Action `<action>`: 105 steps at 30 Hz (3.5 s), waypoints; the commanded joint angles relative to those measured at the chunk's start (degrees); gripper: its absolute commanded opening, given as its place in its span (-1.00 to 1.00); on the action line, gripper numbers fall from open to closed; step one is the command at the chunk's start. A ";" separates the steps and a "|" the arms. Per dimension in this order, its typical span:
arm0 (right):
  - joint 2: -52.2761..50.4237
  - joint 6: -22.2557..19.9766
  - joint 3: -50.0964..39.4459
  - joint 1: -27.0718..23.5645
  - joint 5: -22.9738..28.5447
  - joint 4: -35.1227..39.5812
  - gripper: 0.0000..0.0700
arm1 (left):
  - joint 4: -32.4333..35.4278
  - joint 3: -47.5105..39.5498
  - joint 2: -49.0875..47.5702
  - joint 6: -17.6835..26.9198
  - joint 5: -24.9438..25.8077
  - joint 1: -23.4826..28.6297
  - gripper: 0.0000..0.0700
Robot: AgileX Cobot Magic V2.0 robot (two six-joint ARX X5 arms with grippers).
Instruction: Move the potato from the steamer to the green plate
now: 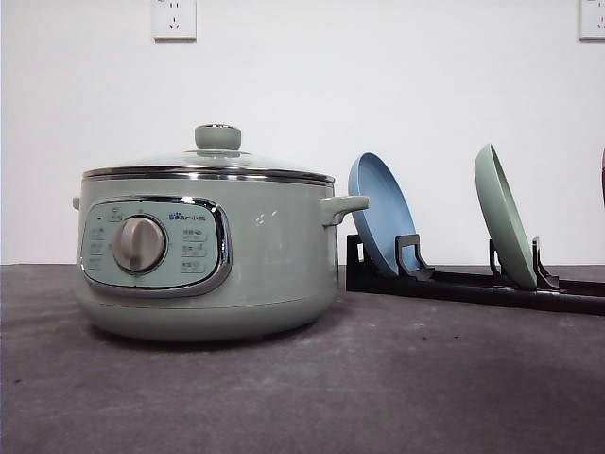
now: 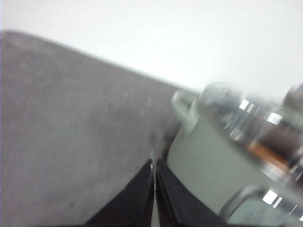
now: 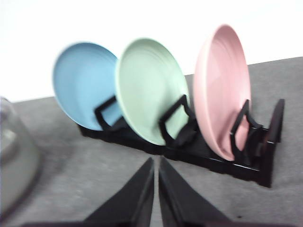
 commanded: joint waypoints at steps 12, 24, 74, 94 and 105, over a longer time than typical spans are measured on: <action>13.98 1.94 23.61 0.92 -9.24 -14.18 -0.99 | -9.97 25.46 17.99 2.28 1.16 -0.22 -1.00; 29.16 -3.99 42.04 2.01 -24.26 -23.95 -0.99 | -17.46 46.38 35.93 5.65 15.61 -5.84 -1.00; 44.54 -1.46 49.84 8.65 -28.36 -22.75 0.93 | -23.08 53.44 43.06 10.67 30.62 -13.79 1.00; 84.60 2.62 74.33 3.71 -16.93 -22.28 0.93 | -23.08 53.44 43.06 10.92 30.58 -13.99 1.00; 94.98 2.53 75.51 1.73 -16.96 -16.15 0.73 | -23.02 53.44 43.08 12.61 30.56 -13.97 1.00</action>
